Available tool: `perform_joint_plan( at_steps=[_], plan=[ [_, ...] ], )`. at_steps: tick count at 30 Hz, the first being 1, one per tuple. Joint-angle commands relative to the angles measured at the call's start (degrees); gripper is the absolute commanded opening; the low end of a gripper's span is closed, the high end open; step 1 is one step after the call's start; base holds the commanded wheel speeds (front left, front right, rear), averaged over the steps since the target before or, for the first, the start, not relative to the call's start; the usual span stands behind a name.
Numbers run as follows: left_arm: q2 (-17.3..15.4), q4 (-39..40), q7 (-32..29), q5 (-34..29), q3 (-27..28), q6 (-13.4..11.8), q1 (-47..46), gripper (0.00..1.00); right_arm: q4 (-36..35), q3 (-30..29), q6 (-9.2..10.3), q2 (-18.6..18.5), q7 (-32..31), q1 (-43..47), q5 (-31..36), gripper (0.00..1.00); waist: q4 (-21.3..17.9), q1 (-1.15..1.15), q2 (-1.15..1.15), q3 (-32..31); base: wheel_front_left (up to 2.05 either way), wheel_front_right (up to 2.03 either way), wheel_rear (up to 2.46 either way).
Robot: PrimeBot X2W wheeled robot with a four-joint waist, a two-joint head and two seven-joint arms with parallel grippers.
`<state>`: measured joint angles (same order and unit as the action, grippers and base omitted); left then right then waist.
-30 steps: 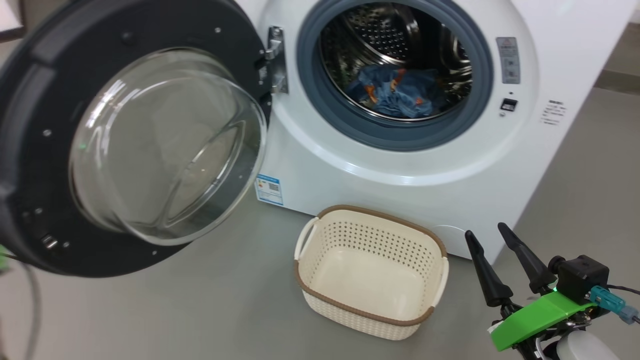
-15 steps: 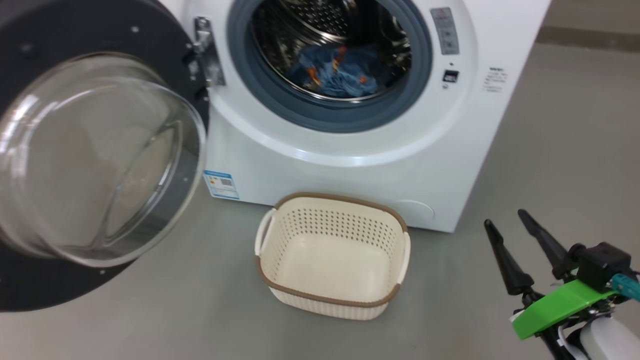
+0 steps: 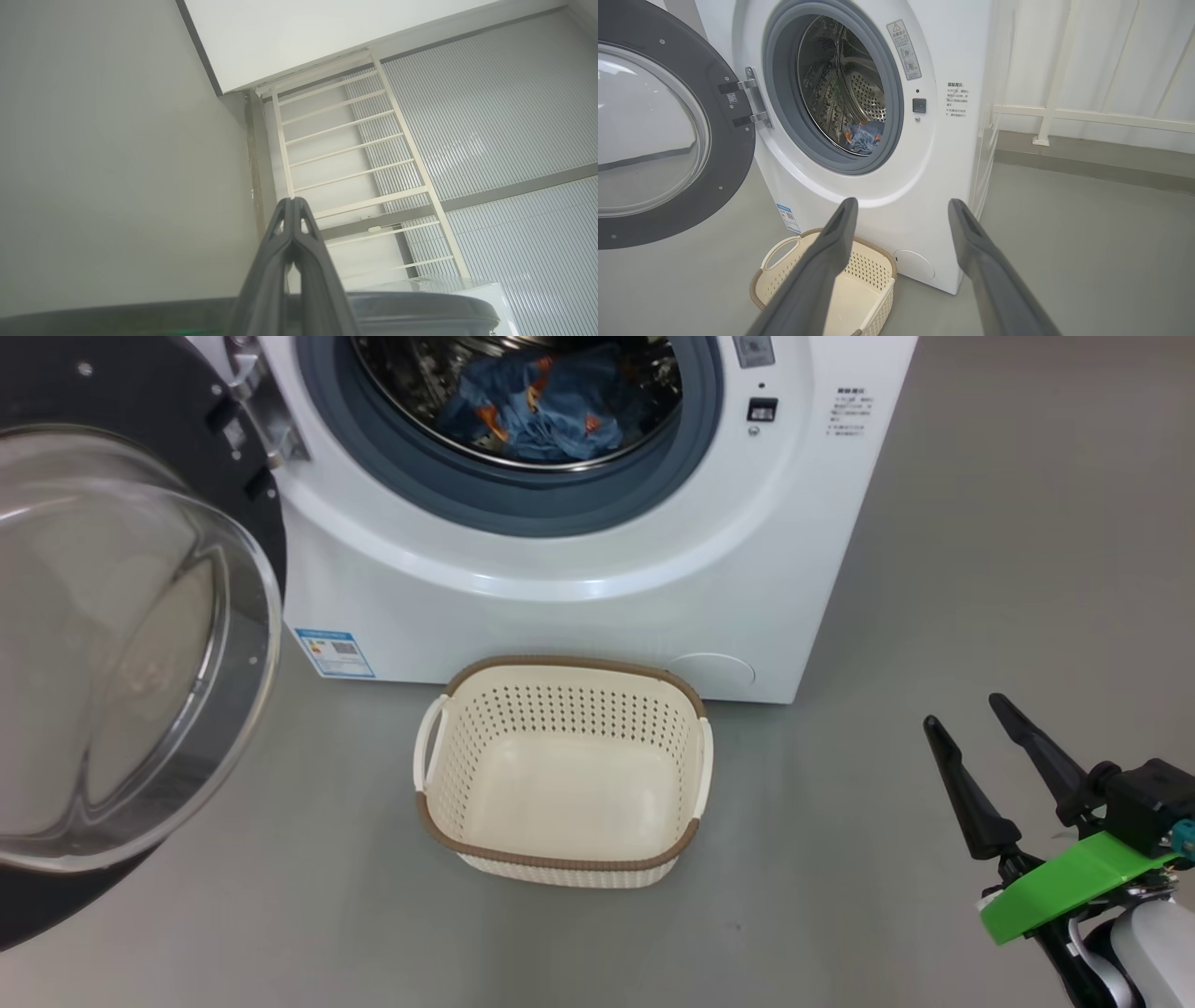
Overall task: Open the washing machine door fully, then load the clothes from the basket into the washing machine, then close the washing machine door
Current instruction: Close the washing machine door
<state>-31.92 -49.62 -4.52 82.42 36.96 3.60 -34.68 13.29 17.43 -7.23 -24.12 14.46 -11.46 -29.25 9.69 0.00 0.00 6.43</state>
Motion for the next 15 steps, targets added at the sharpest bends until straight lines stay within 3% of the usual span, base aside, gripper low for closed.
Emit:
perform_joint_plan(
  at_steps=[1,8,15],
  plan=[
    [-4.8,0.5,-0.1,-0.1,0.8,0.6,-1.6,0.00,-1.7,0.4,-0.25,-1.6,0.2,-1.4,-1.2,1.00,-0.7,0.00,0.00,1.0,0.00,0.00,0.00],
    [-6.2,-2.4,-0.6,-1.3,-0.3,0.4,-2.2,0.00,-2.3,-0.3,-0.25,-1.9,0.2,-1.1,-1.0,1.00,-0.4,0.00,0.00,2.2,0.00,0.00,0.00],
    [-6.3,-3.5,-7.5,-2.3,-3.9,0.9,-1.3,0.00,-2.4,-0.4,-0.25,-1.6,0.2,-1.3,-1.0,1.00,0.1,0.00,0.00,2.5,0.00,0.00,0.00]
  ],
)
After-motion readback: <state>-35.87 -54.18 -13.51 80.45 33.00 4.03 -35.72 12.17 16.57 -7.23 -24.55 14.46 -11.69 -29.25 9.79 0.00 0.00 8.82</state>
